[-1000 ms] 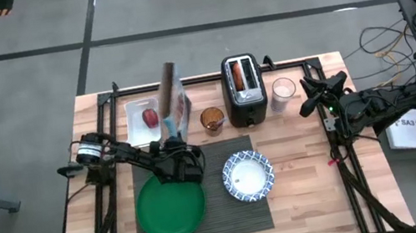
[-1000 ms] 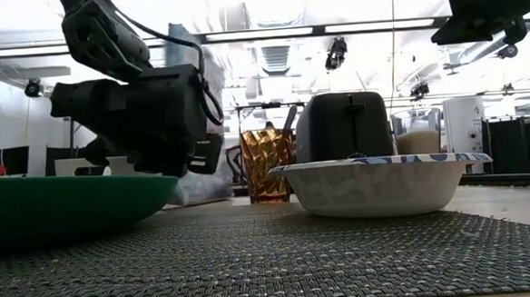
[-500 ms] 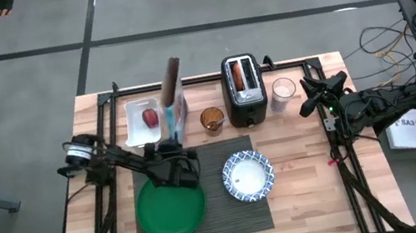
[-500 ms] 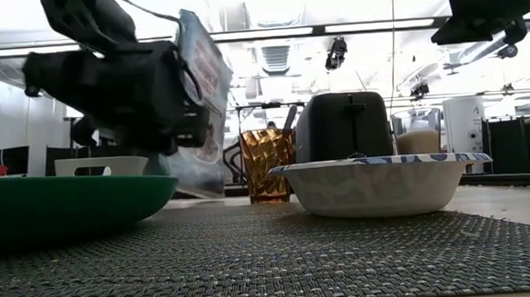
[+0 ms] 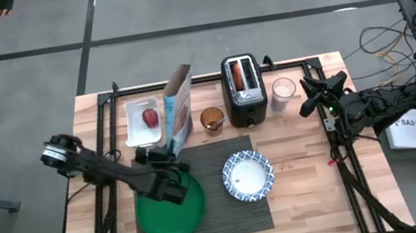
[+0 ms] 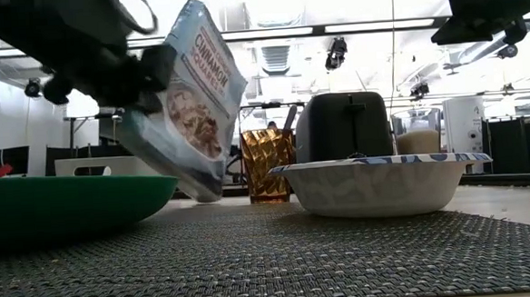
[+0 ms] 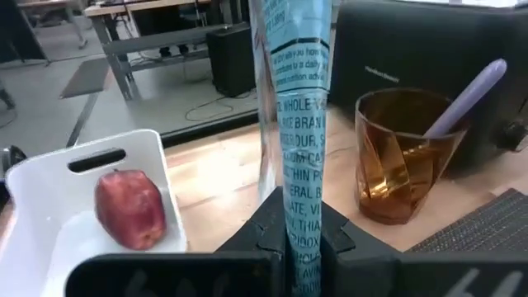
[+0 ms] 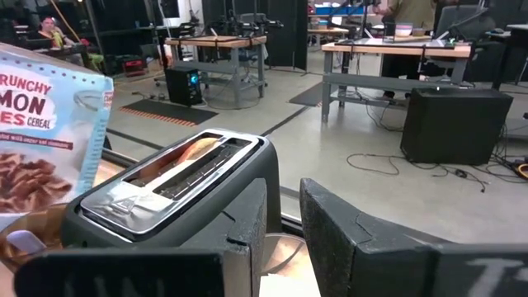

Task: Arrange a breakfast setting

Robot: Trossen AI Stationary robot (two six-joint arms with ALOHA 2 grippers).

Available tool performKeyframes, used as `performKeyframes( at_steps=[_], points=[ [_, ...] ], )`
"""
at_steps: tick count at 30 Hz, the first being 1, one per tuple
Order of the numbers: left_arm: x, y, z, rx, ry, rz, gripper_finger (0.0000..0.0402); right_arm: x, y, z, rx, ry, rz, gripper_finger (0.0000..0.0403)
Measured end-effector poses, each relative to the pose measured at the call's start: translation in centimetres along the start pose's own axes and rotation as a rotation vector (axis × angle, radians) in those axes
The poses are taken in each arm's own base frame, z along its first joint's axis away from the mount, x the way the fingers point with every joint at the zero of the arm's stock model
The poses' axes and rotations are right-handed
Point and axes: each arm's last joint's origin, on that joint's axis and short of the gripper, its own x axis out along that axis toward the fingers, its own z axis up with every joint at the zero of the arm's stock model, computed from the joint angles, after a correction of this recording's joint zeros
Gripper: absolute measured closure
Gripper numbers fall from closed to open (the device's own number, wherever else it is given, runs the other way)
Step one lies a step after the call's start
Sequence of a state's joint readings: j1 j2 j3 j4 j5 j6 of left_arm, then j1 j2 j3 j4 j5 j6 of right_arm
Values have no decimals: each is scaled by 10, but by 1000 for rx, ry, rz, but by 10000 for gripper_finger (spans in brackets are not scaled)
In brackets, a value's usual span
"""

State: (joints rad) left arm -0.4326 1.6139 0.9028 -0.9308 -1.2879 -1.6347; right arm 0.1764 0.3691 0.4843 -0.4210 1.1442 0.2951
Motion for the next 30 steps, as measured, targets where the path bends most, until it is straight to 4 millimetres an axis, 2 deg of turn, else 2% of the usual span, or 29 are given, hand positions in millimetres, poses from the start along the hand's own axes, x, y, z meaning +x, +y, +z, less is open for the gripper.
performKeyframes(
  at_steps=[3,8,12,16,20,30],
  points=[
    [-10,5,4,52,56,-30,401,0,0,0,0,0,0,335],
    [-25,5,-4,178,193,-90,401,0,0,0,0,0,0,335],
    [-29,3,-16,220,265,-99,401,0,0,0,1,0,0,335],
    [-29,1,-21,218,262,-90,397,0,0,0,3,-1,0,335],
    [-29,1,-21,199,266,-89,369,0,0,1,7,-3,0,335],
    [-32,-2,-16,181,228,-107,256,0,0,1,7,-3,1,335]
  ],
)
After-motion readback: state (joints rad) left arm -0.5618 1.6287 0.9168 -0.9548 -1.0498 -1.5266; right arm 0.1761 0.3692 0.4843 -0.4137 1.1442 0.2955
